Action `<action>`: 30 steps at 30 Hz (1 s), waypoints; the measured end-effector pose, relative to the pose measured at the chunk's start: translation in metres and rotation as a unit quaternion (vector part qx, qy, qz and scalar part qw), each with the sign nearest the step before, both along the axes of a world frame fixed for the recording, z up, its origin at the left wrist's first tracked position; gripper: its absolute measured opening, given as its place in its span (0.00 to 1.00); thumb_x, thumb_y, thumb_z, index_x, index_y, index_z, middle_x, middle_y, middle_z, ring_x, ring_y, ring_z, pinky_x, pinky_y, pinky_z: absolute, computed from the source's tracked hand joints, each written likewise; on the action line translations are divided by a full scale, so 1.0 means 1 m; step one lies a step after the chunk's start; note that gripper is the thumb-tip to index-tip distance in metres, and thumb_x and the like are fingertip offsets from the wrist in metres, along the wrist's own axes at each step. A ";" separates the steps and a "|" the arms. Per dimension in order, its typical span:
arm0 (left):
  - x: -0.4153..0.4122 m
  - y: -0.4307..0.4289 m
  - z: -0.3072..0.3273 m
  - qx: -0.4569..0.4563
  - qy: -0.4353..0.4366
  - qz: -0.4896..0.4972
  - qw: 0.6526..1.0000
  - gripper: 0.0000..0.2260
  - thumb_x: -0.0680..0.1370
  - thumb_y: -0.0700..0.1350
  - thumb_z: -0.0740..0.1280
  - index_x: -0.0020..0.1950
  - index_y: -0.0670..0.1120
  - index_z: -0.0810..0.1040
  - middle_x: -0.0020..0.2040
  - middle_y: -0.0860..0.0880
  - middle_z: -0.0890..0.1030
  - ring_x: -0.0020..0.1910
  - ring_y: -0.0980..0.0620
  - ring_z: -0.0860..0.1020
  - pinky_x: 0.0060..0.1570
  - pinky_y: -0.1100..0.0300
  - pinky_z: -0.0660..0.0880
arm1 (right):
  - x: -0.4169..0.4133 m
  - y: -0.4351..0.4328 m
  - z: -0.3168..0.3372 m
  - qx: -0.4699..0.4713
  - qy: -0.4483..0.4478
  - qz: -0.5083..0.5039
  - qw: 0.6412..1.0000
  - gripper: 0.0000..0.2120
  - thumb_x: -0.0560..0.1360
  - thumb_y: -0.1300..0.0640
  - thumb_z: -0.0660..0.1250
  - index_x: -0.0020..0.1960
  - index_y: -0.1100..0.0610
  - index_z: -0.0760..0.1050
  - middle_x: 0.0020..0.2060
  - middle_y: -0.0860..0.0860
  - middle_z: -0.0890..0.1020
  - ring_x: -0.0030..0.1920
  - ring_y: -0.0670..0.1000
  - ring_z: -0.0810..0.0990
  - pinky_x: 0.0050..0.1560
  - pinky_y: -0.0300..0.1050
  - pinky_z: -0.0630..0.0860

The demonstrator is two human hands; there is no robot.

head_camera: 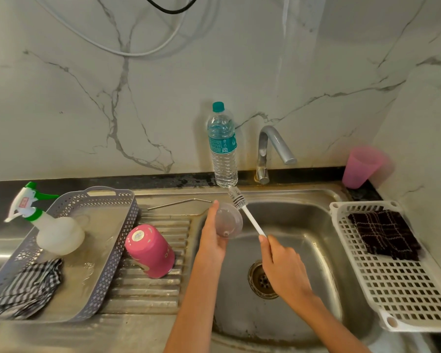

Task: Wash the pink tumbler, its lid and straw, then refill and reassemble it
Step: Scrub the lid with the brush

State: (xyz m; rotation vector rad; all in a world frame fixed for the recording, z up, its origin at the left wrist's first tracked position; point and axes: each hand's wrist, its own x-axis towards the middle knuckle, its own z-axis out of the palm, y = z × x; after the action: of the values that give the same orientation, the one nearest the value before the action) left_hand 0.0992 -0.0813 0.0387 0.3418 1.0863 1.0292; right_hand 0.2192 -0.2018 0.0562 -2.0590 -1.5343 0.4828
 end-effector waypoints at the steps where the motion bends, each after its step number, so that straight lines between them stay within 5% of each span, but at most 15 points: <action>1: 0.001 0.000 0.000 -0.004 0.000 0.007 1.000 0.21 0.73 0.56 0.73 0.58 0.43 0.77 0.54 0.41 0.82 0.55 0.44 0.81 0.62 0.47 0.76 | 0.001 -0.003 -0.001 -0.005 -0.008 0.003 1.000 0.19 0.82 0.44 0.46 0.41 0.53 0.66 0.26 0.51 0.74 0.30 0.55 0.77 0.35 0.54 0.76; 5: 0.004 0.001 -0.002 0.002 -0.003 0.029 1.000 0.22 0.78 0.55 0.67 0.65 0.41 0.74 0.58 0.39 0.80 0.58 0.42 0.80 0.62 0.47 0.76 | -0.002 -0.014 -0.010 -0.025 -0.031 -0.001 0.999 0.16 0.82 0.46 0.46 0.47 0.53 0.67 0.27 0.49 0.75 0.31 0.55 0.79 0.35 0.52 0.77; 9: 0.016 -0.005 -0.003 0.020 0.066 -0.026 0.997 0.20 0.78 0.52 0.68 0.65 0.43 0.75 0.50 0.43 0.81 0.49 0.47 0.81 0.46 0.57 0.80 | 0.002 0.003 -0.005 -0.062 0.011 -0.028 0.998 0.20 0.82 0.45 0.45 0.46 0.55 0.69 0.36 0.55 0.80 0.40 0.60 0.80 0.44 0.57 0.77; 13: 0.020 0.004 0.001 -0.009 0.084 0.027 0.996 0.23 0.78 0.59 0.65 0.66 0.44 0.75 0.57 0.42 0.81 0.56 0.44 0.80 0.61 0.48 0.75 | -0.006 -0.008 -0.006 -0.087 0.029 0.001 0.996 0.20 0.82 0.44 0.45 0.43 0.53 0.68 0.37 0.55 0.80 0.41 0.59 0.80 0.45 0.56 0.77; 18: 0.031 0.009 0.011 -0.033 0.127 -0.024 0.991 0.26 0.81 0.61 0.60 0.65 0.41 0.74 0.40 0.43 0.82 0.39 0.47 0.81 0.54 0.52 0.78 | -0.007 -0.008 -0.007 -0.069 0.003 -0.002 0.998 0.21 0.82 0.43 0.44 0.44 0.53 0.68 0.36 0.55 0.81 0.39 0.58 0.81 0.44 0.57 0.78; 23: 0.013 0.025 0.033 -0.042 0.096 -0.035 0.994 0.20 0.82 0.59 0.57 0.51 0.42 0.73 0.52 0.39 0.81 0.54 0.42 0.81 0.63 0.46 0.75 | 0.003 -0.020 -0.006 -0.068 -0.078 0.022 0.994 0.21 0.81 0.42 0.42 0.48 0.51 0.70 0.33 0.50 0.79 0.36 0.55 0.81 0.39 0.51 0.78; 26: 0.023 0.015 0.031 -0.010 0.186 -0.074 0.980 0.22 0.84 0.56 0.52 0.59 0.41 0.75 0.56 0.39 0.81 0.57 0.42 0.79 0.66 0.47 0.73 | 0.008 -0.004 0.003 -0.044 -0.084 0.018 0.995 0.19 0.82 0.43 0.44 0.47 0.52 0.69 0.29 0.47 0.73 0.35 0.55 0.79 0.37 0.49 0.76; 30: 0.017 0.023 0.038 -0.010 0.163 -0.049 0.985 0.17 0.84 0.50 0.51 0.60 0.42 0.75 0.54 0.40 0.79 0.55 0.43 0.78 0.63 0.47 0.74 | 0.005 -0.005 0.002 -0.046 -0.087 0.031 0.995 0.19 0.82 0.43 0.44 0.48 0.52 0.69 0.27 0.46 0.71 0.30 0.52 0.73 0.35 0.48 0.75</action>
State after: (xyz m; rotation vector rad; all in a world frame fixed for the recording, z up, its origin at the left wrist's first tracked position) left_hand 0.1162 -0.0580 0.0771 0.5556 1.3577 0.8924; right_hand 0.2246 -0.2066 0.0581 -2.1775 -1.7090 0.4135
